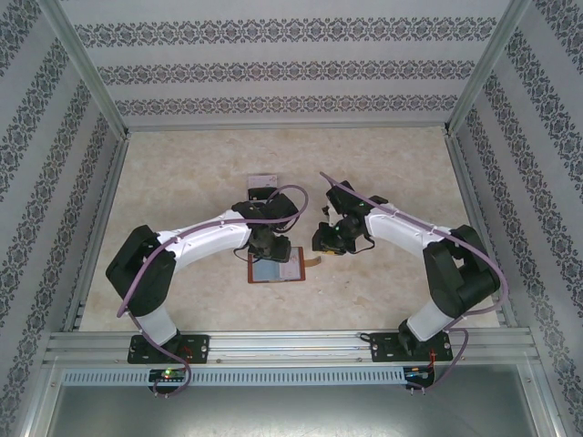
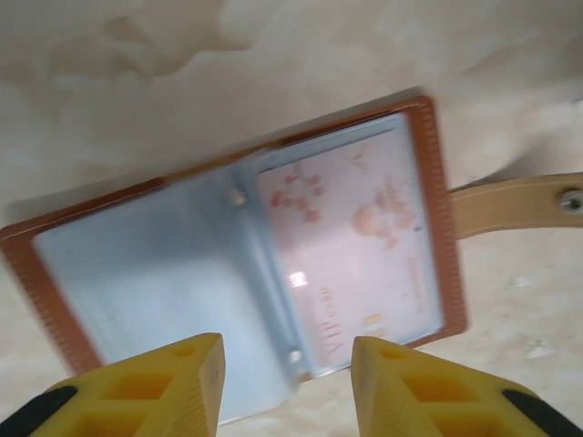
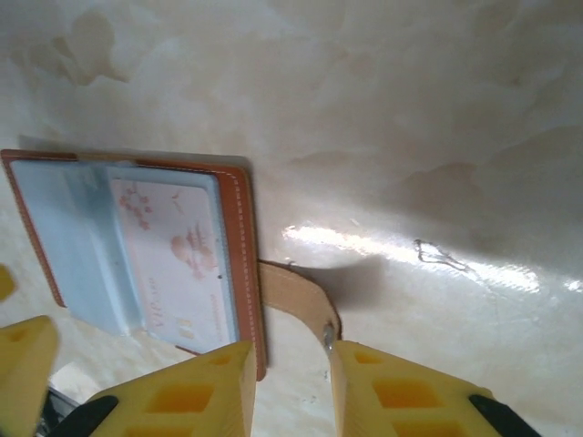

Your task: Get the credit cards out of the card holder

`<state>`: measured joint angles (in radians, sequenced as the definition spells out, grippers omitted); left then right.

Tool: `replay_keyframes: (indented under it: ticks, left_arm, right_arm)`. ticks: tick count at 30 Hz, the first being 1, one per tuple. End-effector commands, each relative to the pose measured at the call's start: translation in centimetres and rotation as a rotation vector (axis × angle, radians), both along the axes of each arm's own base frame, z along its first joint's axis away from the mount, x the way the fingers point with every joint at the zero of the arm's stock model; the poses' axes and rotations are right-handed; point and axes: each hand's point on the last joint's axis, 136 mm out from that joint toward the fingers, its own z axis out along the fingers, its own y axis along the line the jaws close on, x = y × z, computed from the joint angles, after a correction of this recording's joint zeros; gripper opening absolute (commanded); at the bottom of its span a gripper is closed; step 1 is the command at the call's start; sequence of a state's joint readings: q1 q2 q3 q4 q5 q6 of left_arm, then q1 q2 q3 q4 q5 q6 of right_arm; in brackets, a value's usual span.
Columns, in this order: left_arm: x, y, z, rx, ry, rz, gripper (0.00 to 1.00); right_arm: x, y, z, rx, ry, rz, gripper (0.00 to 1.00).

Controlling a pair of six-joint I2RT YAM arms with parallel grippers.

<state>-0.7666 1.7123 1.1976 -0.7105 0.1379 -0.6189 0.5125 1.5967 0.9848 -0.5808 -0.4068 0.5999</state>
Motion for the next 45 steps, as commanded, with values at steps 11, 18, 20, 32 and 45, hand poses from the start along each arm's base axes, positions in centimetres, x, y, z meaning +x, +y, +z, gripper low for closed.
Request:
replay_keyframes:
  ticks: [11,18,20,32,45]
  left_arm:
    - [1.3,-1.4,-1.4,-0.321,0.090,0.121,0.28]
    - [1.2,-1.8,-1.8,-0.365,0.116,0.125,0.26]
    - [1.1,-2.0,-2.0,-0.375,0.127,0.126,0.26]
    - [0.2,-0.8,-4.2,-0.299,0.171,0.132,0.25]
    - [-0.2,0.0,-5.1,-0.245,0.187,0.130,0.26]
  right_arm:
    - [-1.1,3.9,0.3,0.077,0.022,0.006,0.24]
    - [-1.2,4.8,-0.7,0.074,0.040,0.013,0.23]
    - [-1.2,5.0,-1.1,0.074,0.044,0.016,0.23]
    - [-1.3,5.8,-2.4,0.082,0.071,0.015,0.23]
    - [-1.4,6.4,-3.9,0.093,0.101,0.008,0.23]
